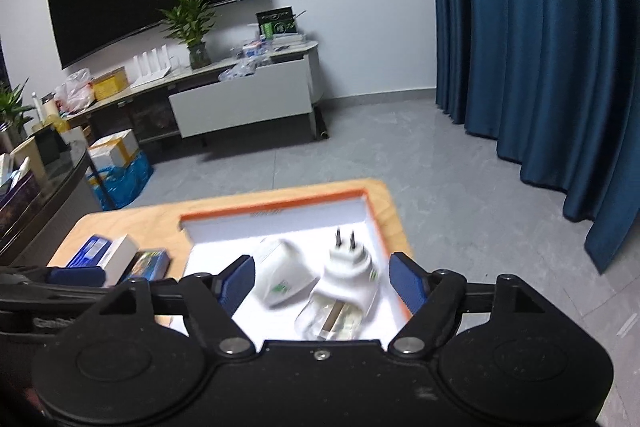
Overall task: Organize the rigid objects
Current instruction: 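Lower both heaters into the box and open both grippers, then grasp the white square charger with the left gripper while the right moves to the teal box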
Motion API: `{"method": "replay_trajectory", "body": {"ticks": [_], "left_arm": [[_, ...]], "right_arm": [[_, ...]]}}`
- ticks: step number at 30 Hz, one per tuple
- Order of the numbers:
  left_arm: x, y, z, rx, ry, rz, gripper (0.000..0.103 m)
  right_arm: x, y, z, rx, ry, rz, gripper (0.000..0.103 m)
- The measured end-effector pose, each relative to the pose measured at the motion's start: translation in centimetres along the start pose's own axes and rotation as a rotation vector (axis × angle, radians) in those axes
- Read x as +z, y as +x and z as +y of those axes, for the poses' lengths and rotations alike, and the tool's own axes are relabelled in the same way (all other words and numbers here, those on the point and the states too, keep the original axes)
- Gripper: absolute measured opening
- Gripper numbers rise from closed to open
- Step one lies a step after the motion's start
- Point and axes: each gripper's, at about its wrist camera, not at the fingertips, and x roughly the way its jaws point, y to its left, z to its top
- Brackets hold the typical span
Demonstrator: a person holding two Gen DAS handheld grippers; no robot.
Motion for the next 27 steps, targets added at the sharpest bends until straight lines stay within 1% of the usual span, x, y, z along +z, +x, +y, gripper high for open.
{"method": "replay_trajectory", "body": {"ticks": [5, 7, 10, 15, 18, 23, 27], "left_arm": [[-1.5, -2.4, 2.4, 0.012, -0.042, -0.010, 0.101], [-2.2, -3.2, 3.4, 0.029, -0.054, -0.022, 0.102], [-3.1, -4.1, 5.1, 0.045, -0.082, -0.013, 0.102], [-5.0, -5.7, 7.7, 0.082, -0.079, -0.020, 0.102], [-6.1, -6.5, 9.3, 0.100, -0.091, -0.020, 0.102], [-7.3, -7.2, 11.6, 0.146, -0.108, -0.014, 0.102], [-8.2, -7.2, 13.0, 0.174, -0.085, -0.007, 0.102]], "right_arm": [[-1.5, -0.9, 2.2, 0.045, -0.026, 0.031, 0.088], [-2.0, -1.1, 3.2, 0.062, -0.043, 0.041, 0.088], [-2.9, -1.2, 4.6, 0.098, -0.054, 0.068, 0.088], [-4.0, -1.3, 7.0, 0.139, -0.117, 0.095, 0.088], [-4.7, -1.2, 8.0, 0.158, -0.134, 0.110, 0.088], [-5.5, -0.9, 9.1, 0.173, -0.156, 0.136, 0.088], [-5.7, -1.1, 9.4, 0.183, -0.168, 0.143, 0.088]]}}
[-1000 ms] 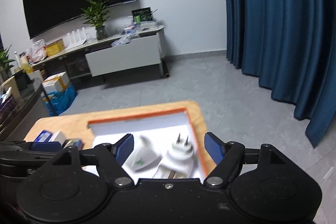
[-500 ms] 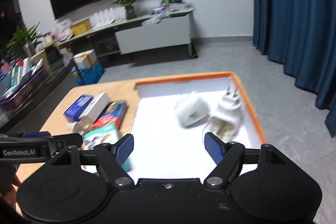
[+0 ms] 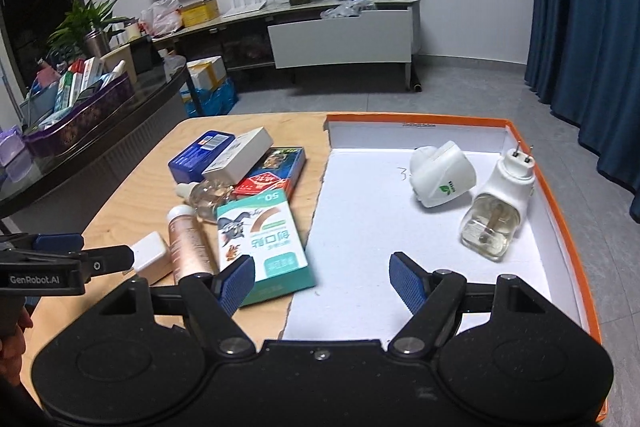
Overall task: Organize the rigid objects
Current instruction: 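Grasp the white square charger with the left gripper while the right moves to the teal box, then grasp the teal bandage box with the right gripper while the left lifts the charger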
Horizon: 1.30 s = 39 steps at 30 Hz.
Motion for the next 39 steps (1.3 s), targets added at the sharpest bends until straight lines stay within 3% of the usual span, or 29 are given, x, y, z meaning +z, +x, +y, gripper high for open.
{"method": "replay_trajectory", "body": {"ticks": [6, 11, 13, 17, 19, 30, 33, 39], "left_arm": [[-0.8, 1.8, 1.4, 0.009, 0.078, 0.006, 0.101], [-0.9, 3.5, 0.4, -0.011, 0.214, -0.004, 0.095], [-1.1, 4.5, 0.2, -0.022, 0.237, 0.018, 0.079], [-1.1, 5.3, 0.2, -0.049, 0.228, 0.007, 0.066], [-0.9, 5.2, 0.3, -0.074, 0.211, -0.002, 0.043], [-1.1, 2.8, 1.6, -0.058, 0.066, 0.004, 0.043], [-1.1, 1.7, 2.2, -0.055, 0.022, -0.007, 0.043], [-0.8, 0.3, 2.0, -0.064, -0.002, -0.031, 0.043]], "right_arm": [[-0.1, 0.1, -0.2, 0.003, 0.010, 0.010, 0.088], [0.0, 0.1, -0.1, -0.004, 0.005, 0.013, 0.088], [0.1, 0.2, -0.1, -0.006, 0.009, 0.014, 0.088], [0.2, 0.4, 0.0, -0.005, 0.003, 0.020, 0.088], [0.2, 0.7, 0.3, 0.001, -0.004, 0.027, 0.088], [1.2, 5.8, 3.7, 0.086, -0.101, 0.126, 0.088], [1.8, 7.6, 4.4, 0.071, -0.133, 0.144, 0.092], [2.3, 11.4, 5.2, 0.051, -0.143, 0.231, 0.088]]}}
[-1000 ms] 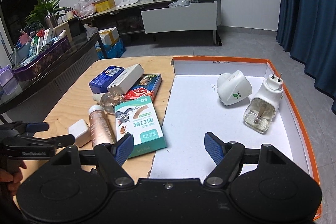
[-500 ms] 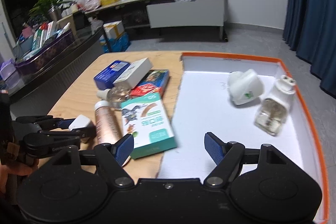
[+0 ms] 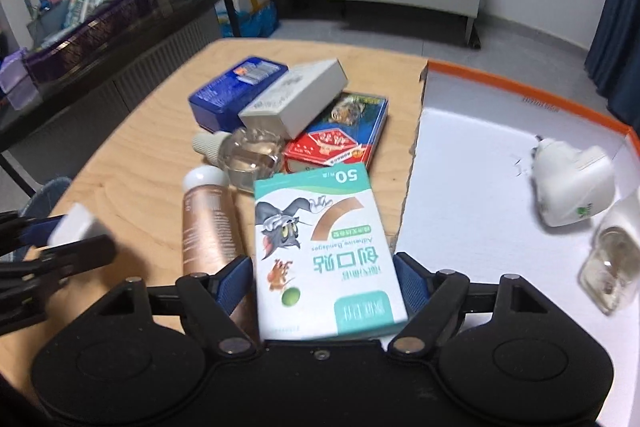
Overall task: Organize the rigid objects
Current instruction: 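Grasp the teal bandage box with the right gripper while the left lifts the charger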
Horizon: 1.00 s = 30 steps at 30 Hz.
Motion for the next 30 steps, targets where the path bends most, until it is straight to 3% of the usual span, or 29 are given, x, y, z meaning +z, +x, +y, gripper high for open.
{"method": "replay_trajectory", "body": {"ticks": [4, 14, 26, 30], "left_arm": [[0.1, -0.4, -0.5, 0.003, -0.007, -0.015, 0.043], [0.9, -1.4, -3.2, -0.060, -0.014, -0.059, 0.043], [3.3, -1.1, -12.2, -0.214, 0.079, -0.093, 0.043], [4.9, -0.2, -15.5, -0.268, 0.151, -0.094, 0.043]], "right_arm": [[-0.3, -1.0, -0.1, -0.009, 0.026, -0.047, 0.085], [-2.1, -8.8, -3.5, -0.064, 0.126, -0.229, 0.084], [-6.1, -16.0, -10.3, -0.242, 0.279, -0.346, 0.084], [-6.6, -18.0, -11.8, -0.283, 0.307, -0.381, 0.084]]}}
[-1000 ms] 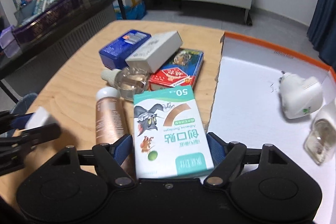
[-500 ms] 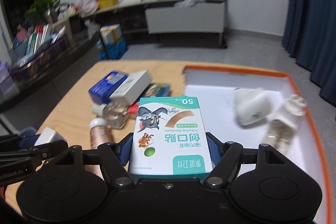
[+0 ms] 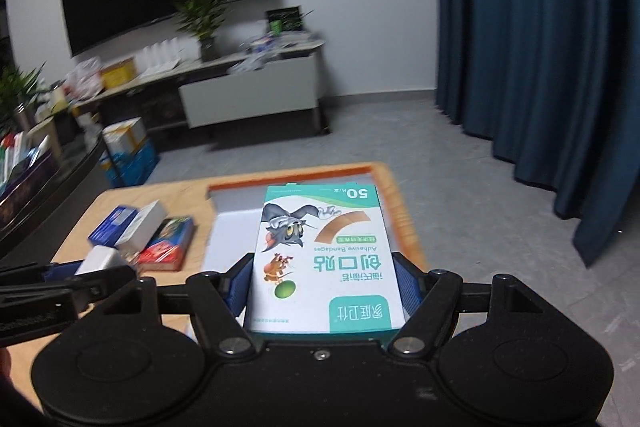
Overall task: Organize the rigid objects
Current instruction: 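Grasp the teal bandage box with the right gripper while the left lifts the charger, then carry the charger and teal box over the white box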
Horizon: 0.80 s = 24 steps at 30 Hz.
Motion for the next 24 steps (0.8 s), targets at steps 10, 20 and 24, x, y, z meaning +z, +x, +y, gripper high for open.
{"method": "replay_trajectory", "body": {"ticks": [10, 20, 24], "left_arm": [[0.0, 2.2, -1.8, 0.026, 0.001, 0.003, 0.043], [-0.1, 2.3, -1.6, 0.054, -0.029, 0.021, 0.043], [-0.2, 2.3, -1.7, 0.058, -0.031, 0.023, 0.043]], "right_arm": [[-1.5, 0.7, -1.2, 0.020, 0.016, 0.008, 0.084], [-2.4, 1.8, -0.8, 0.052, 0.011, 0.038, 0.084], [-2.4, 1.9, -0.8, 0.049, 0.008, 0.043, 0.084]]}}
